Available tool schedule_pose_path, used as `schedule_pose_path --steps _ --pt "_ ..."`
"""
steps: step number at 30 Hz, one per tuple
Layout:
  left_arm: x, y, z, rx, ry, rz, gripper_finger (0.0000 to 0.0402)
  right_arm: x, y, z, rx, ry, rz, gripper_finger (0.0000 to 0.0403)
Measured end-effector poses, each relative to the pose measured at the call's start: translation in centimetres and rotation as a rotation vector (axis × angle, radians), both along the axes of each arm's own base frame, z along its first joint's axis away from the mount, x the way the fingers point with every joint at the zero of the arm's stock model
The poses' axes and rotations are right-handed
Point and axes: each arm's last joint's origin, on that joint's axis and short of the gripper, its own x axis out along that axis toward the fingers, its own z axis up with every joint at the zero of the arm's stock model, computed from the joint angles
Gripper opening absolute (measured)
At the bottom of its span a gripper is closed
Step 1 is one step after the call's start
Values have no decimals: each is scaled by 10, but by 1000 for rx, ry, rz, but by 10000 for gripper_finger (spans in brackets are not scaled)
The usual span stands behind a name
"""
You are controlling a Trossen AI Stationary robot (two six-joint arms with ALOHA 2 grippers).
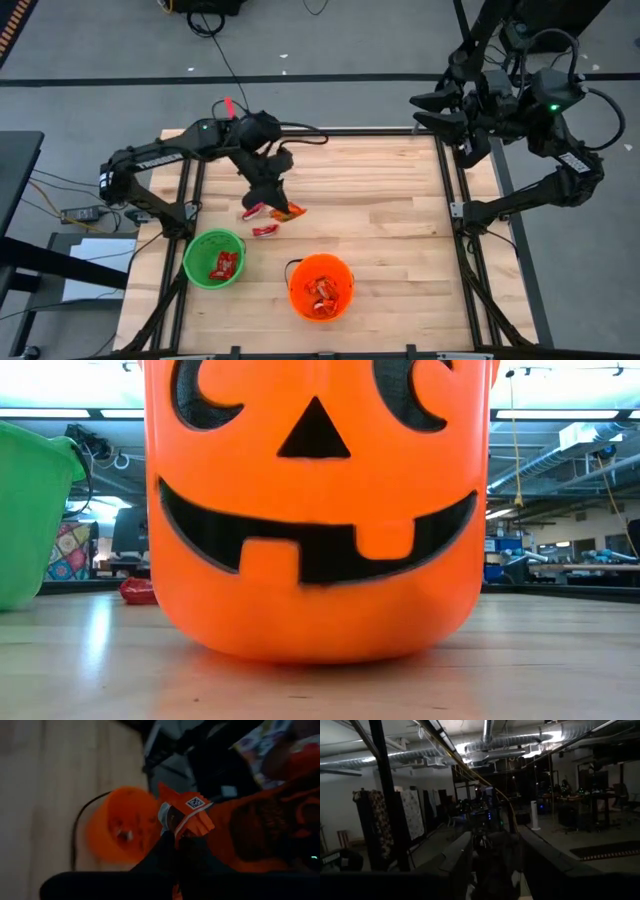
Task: Sort candy by brand, put in halloween buckets
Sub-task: Put the orange chocolate into the orange bucket
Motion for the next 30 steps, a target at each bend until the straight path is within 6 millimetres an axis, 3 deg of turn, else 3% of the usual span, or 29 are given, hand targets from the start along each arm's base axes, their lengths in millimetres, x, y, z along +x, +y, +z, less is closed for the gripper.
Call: schedule_pose_path --steps 5,12,21,30 --pt "17 -15 1 -41 -44 -42 13 10 -1 -3 -2 23 1 170" --pt "59 -40 -28 -172 9 -202 14 18 -2 -7 -5 43 17 170" --pt "108 -59 -58 -290 -6 -289 14 10 -1 -5 -25 36 26 170" --pt "118 -74 -60 -352 6 -322 33 8 2 -5 -7 47 52 170"
